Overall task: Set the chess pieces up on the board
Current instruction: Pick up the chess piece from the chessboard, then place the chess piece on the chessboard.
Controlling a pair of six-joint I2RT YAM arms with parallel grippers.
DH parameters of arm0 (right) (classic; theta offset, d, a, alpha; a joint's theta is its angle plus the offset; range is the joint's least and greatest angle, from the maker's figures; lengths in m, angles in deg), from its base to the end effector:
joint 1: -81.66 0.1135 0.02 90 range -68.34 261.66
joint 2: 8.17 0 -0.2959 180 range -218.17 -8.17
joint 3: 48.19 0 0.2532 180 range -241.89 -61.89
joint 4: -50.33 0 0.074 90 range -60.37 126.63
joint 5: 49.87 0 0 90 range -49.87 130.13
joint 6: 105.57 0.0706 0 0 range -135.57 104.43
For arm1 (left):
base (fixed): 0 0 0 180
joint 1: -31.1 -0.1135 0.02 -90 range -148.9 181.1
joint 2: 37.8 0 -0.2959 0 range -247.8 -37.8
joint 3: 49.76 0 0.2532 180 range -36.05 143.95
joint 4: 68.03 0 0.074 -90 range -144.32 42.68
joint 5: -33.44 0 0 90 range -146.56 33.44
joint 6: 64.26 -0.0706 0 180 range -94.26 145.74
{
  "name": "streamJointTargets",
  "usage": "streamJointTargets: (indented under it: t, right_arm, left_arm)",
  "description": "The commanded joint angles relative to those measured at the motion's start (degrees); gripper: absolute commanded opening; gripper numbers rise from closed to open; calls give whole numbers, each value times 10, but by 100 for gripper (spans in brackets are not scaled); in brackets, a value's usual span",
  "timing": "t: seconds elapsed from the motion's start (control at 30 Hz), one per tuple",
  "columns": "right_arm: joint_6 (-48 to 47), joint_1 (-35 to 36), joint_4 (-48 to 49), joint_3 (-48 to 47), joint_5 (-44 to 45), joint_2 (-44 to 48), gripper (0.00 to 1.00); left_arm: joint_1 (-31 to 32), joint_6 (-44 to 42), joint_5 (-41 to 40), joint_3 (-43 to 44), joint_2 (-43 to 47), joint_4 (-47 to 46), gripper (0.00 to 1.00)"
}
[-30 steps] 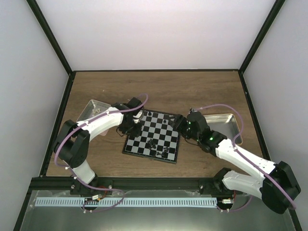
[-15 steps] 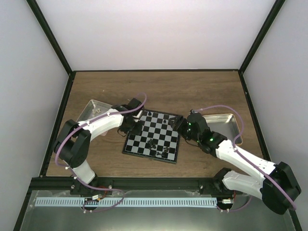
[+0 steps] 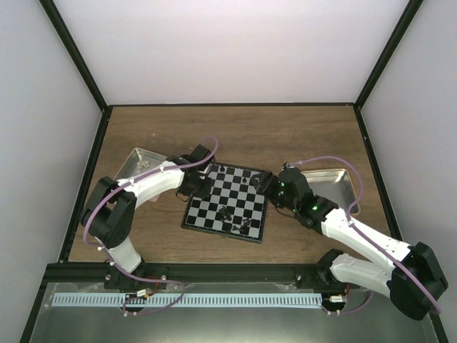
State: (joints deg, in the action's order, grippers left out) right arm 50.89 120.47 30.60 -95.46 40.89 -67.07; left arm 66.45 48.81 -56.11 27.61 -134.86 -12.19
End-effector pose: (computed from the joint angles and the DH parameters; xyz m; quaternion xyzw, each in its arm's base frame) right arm 0.1865 0.1488 0.2406 0.2115 0.8458 0.3857 0.3018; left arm 0.2696 -0.1919 0.1818 0.1066 0.9863 -0.0649 0.1080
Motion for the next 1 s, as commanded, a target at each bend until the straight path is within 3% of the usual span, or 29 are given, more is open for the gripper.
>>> streamJointTargets:
  t: [0.0, 0.57, 0.97]
  right_arm:
    - [-7, -1, -10, 3, 23, 15, 70]
    - [-8, -1, -33, 7, 46, 40, 70]
    - [-8, -1, -40, 6, 54, 48, 70]
  left_arm:
    - [2, -13, -26, 34, 5, -12, 4]
    - [-1, -22, -86, 224, -134, -14, 4]
    - [-15, -9, -99, 264, -202, -12, 4]
